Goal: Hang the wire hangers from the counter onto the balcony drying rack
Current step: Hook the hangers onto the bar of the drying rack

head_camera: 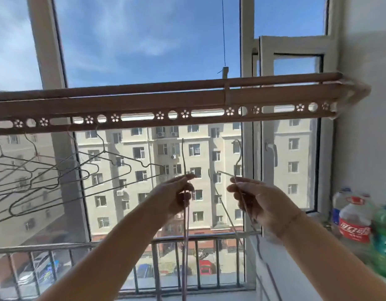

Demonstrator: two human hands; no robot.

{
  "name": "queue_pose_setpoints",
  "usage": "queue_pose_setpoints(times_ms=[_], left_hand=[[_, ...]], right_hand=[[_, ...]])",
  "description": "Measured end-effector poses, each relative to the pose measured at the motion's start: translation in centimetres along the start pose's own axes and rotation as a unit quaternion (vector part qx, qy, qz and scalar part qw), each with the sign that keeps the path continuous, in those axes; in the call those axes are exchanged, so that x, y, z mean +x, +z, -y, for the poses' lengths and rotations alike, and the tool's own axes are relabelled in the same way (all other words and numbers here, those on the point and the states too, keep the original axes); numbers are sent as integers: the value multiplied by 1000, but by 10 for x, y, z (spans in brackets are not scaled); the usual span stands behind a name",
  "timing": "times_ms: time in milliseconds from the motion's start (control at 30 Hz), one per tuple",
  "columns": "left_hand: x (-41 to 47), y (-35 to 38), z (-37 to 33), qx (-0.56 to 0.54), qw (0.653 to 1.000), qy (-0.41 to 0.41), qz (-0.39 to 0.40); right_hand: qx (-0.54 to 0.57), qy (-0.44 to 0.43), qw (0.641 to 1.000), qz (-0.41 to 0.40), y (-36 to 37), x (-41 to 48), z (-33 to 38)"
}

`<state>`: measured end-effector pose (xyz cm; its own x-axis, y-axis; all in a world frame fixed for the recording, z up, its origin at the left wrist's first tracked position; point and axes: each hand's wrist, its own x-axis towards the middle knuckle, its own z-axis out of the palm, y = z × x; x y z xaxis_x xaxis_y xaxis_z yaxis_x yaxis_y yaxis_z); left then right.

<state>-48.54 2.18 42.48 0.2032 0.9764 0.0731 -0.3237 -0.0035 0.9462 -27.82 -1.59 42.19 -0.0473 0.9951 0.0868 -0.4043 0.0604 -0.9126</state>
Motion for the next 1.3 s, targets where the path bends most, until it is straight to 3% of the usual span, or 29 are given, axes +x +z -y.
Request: queue_pose_setpoints(times_ms=[567,1000,1300], left_hand=[[70,-101,-92,-16,997,73,4],[113,-126,-77,11,998,65,15],[117,-161,-47,-13,997,69,-28]], right_hand=[[-8,-37,997,61,134,138,7],[13,-30,999,23,130,173,-10],[20,-16,1000,6,106,169,-15]])
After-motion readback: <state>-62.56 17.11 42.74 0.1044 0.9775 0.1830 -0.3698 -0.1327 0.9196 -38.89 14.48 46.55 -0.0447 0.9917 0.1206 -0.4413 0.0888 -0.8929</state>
